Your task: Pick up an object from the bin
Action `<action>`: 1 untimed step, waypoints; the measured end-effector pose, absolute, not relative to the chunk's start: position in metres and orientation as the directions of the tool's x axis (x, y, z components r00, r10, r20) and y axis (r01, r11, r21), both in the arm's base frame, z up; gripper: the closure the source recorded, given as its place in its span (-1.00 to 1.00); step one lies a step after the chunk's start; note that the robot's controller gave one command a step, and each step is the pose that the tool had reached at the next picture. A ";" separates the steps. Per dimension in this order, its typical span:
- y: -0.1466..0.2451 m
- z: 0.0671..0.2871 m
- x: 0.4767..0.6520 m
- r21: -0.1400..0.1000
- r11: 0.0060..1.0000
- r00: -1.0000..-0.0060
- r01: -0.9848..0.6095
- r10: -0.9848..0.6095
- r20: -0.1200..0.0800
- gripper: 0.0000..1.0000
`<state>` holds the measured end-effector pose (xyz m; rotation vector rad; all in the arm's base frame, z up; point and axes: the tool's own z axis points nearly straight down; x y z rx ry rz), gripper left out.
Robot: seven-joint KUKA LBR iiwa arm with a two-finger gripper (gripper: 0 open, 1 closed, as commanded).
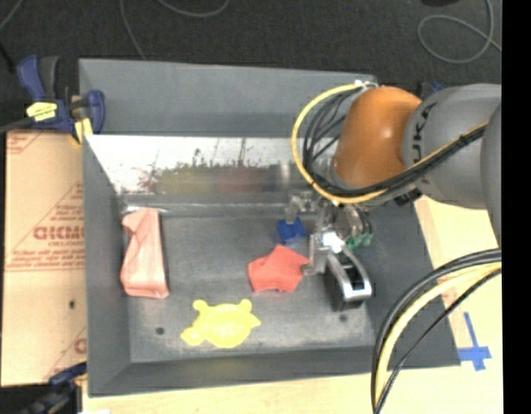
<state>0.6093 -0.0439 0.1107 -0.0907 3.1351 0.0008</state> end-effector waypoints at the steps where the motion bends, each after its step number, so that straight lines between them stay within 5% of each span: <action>1: -0.033 0.097 0.622 -0.008 0.966 -0.966 -0.257 -0.257 -0.012 -1.00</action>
Offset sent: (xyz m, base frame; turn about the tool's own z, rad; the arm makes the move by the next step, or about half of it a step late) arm 0.0080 0.0203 -0.0401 -0.2841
